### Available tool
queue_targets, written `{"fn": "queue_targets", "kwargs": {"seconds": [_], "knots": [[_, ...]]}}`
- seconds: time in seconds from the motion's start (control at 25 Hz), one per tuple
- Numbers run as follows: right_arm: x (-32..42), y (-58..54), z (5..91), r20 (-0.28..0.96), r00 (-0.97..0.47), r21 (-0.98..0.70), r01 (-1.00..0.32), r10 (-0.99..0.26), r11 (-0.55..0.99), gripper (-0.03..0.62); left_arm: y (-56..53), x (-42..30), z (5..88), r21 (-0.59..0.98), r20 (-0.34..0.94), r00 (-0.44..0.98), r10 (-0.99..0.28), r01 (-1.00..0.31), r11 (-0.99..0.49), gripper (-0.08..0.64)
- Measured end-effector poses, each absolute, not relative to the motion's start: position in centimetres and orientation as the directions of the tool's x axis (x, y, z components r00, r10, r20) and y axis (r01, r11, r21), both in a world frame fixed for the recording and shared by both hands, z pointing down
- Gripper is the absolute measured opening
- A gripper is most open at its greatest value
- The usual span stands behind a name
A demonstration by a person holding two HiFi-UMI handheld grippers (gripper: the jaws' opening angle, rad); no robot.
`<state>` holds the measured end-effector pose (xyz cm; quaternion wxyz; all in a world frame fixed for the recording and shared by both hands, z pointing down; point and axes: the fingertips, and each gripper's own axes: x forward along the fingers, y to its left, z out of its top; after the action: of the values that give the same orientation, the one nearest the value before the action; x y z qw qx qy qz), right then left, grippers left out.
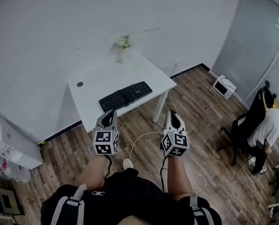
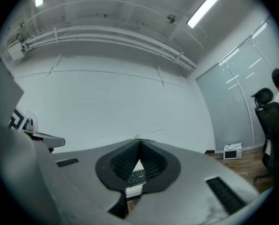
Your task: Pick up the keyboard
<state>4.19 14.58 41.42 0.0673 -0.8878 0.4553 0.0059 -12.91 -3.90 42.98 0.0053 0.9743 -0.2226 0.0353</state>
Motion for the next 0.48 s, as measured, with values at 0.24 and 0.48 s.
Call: {"fn": "queue_targets", "kwargs": {"seconds": [0.24, 0.48], "knots": [[9.7, 9.1, 40.9, -0.068, 0.574, -0.102, -0.818, -0.816, -0.567, 0.005, -9.3, -7.7, 42.5, -0.002, 0.077, 0.891, -0.448, -0.449, -0.894, 0.006], [14.6, 3.0, 40.6, -0.066, 0.557, -0.113, -0.828, -0.828, -0.548, 0.005, -15.0, -3.9, 42.1, 0.003, 0.065, 0.878, -0.473, -0.475, -0.880, 0.006]]}}
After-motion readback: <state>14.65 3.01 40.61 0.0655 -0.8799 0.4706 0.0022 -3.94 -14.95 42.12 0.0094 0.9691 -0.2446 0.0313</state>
